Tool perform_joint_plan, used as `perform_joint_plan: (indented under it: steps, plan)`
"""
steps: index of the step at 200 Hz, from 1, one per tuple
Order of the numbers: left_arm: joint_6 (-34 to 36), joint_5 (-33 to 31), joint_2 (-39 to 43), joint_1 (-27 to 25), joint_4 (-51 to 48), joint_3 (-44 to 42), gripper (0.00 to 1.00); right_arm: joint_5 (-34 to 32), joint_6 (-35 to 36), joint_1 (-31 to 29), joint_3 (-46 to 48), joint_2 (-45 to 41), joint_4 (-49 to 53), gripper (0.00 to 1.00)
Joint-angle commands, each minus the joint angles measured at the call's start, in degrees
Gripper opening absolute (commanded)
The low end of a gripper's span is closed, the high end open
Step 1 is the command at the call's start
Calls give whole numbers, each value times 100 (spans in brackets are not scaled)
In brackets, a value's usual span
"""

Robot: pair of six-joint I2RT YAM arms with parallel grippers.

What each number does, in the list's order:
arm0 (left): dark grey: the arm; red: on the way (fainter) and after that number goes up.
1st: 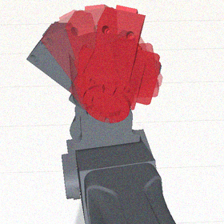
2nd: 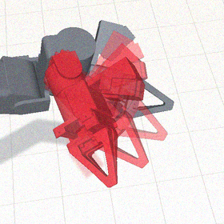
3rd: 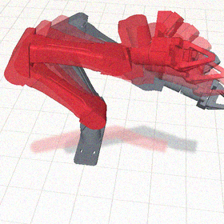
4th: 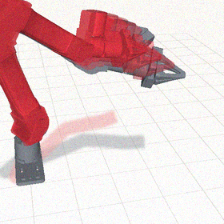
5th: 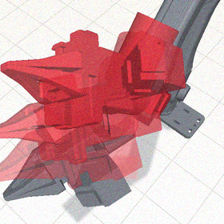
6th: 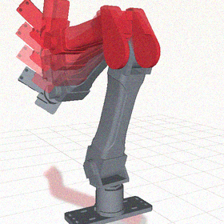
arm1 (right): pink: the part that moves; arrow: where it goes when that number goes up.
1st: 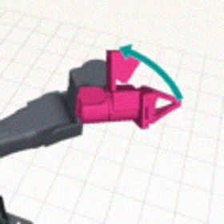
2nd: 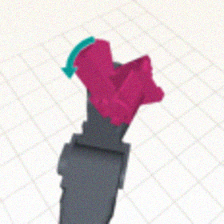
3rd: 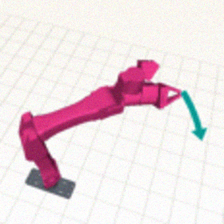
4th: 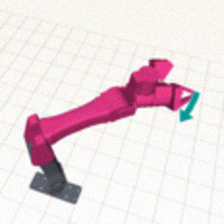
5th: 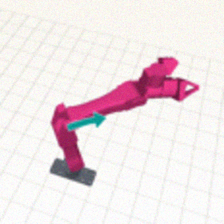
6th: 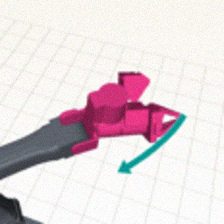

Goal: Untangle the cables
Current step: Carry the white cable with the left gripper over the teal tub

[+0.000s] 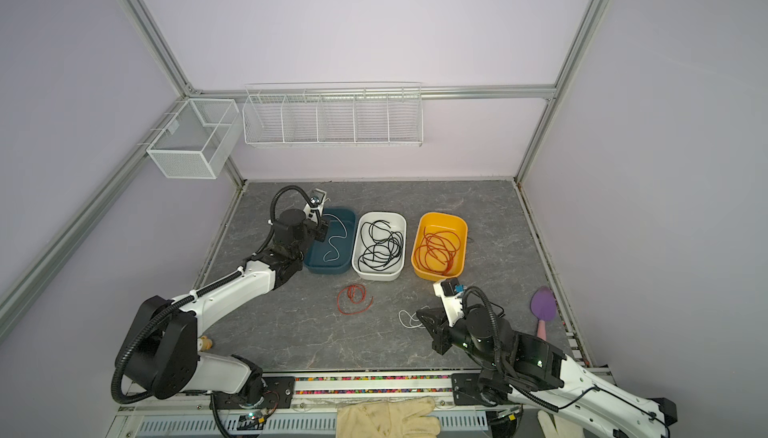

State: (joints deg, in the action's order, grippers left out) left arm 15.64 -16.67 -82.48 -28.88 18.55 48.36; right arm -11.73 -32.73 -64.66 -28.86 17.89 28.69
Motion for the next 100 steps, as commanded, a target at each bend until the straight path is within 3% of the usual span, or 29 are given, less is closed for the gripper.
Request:
perform_joint_plan:
  steps: [1,100]
  plan:
    - [-121,-155,-166,23,277,-91,0,68,113,-29,-205,-62,52,7]
    - [-157,-223,-875,23,-58,-46,0,115,169,-33,-602,-26,134,7]
